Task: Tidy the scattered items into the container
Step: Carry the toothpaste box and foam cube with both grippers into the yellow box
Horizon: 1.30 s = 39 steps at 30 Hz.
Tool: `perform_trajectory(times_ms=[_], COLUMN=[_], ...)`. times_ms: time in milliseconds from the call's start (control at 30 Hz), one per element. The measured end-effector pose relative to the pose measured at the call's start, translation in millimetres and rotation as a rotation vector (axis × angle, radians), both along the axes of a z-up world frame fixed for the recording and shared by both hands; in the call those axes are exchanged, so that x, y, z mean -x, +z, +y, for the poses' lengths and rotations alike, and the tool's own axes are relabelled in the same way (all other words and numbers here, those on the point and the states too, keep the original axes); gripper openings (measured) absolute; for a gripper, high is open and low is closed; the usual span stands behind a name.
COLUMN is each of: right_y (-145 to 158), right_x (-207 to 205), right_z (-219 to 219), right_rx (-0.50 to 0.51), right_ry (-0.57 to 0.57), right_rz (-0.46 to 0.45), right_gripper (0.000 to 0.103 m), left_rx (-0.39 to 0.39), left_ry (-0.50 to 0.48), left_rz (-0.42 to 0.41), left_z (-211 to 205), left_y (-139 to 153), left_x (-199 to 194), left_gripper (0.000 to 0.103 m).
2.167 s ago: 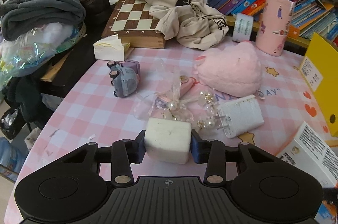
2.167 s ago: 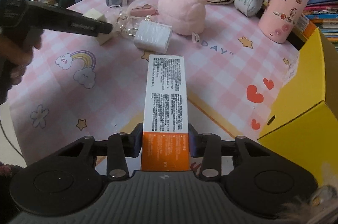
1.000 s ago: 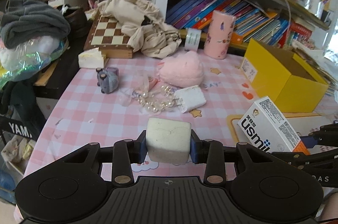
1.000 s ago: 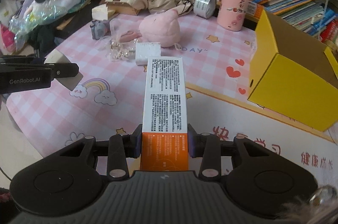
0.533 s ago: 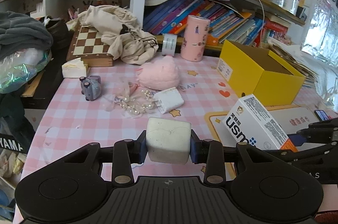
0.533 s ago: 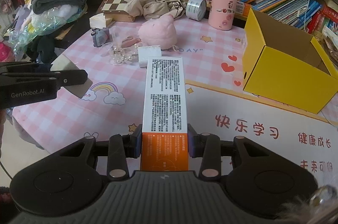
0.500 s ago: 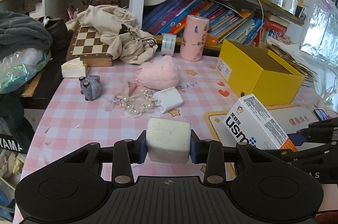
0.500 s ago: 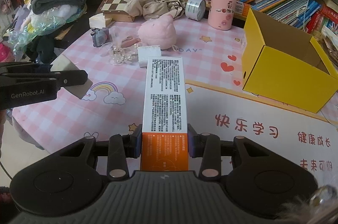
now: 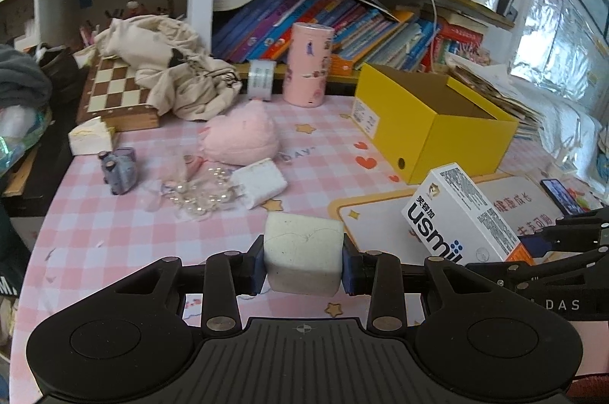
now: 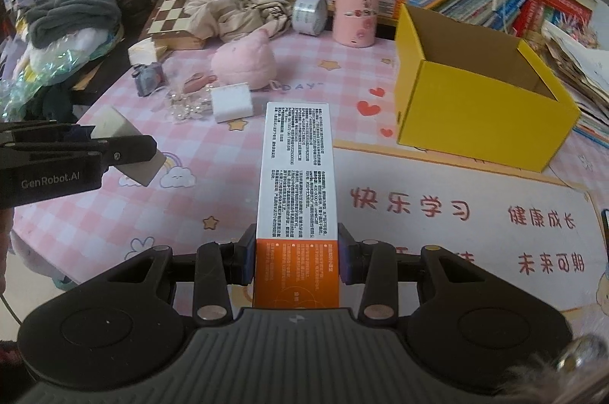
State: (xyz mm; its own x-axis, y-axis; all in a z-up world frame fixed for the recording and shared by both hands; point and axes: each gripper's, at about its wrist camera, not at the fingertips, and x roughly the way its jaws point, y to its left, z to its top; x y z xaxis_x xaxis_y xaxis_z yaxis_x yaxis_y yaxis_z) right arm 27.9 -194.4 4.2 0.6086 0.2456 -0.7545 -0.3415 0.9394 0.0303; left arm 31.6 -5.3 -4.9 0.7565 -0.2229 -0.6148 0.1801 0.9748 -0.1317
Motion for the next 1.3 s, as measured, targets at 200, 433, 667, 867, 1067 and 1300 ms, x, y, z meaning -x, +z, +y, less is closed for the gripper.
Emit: perform_trajectory(times_ms=[200, 433, 667, 867, 1067, 1300], right_y=[-2.9, -3.6, 3.0, 10.1, 32.4, 66.4], right_x=[-9.6, -30.2, -56.6, -77.8, -95.5, -130.6], right_z=[-15.9, -44.8, -76.4, -107.2, -136.0, -167.9], right_rx=[-0.017, -0.025, -0.032, -0.070, -0.129, -0.175], right_ry=[-0.002, 0.031, 0.105, 0.160, 0.223, 0.237], right_rz=[0.011, 0.016, -0.007, -0.022, -0.084, -0.161], right_gripper=[0.037, 0.037, 0.037, 0.037, 0.037, 0.037], left_rx=[-0.015, -0.028, -0.054, -0.077, -0.100, -0.092], left_ry=[-0.009, 0.002, 0.016, 0.039, 0.070, 0.079], left_rz=[0.016, 0.030, 0.031, 0.014, -0.037, -0.120], left_z=[-16.9, -51.0, -95.7, -129.8, -154.4, -177.4], left_y=[-2.0, -2.4, 0.7, 10.1, 30.3, 62.3], left_x=[-8.8, -30.2, -53.5, -68.4, -82.6, -111.1], left_gripper=[0.035, 0.035, 0.035, 0.035, 0.035, 0.035])
